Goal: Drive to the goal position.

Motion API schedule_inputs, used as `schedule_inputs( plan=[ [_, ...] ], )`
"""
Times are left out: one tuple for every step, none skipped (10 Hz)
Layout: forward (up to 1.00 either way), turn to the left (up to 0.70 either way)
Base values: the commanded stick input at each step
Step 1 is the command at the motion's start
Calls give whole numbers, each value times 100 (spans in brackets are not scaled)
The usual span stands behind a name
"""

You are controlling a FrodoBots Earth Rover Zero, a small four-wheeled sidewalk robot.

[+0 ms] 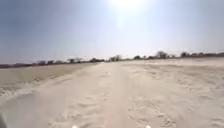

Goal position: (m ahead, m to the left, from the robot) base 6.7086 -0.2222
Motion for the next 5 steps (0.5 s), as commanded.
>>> schedule_inputs(
  plan=[
    [70, 0],
    [70, 0],
    [70, 0],
    [70, 0],
    [70, 0]
  ],
)
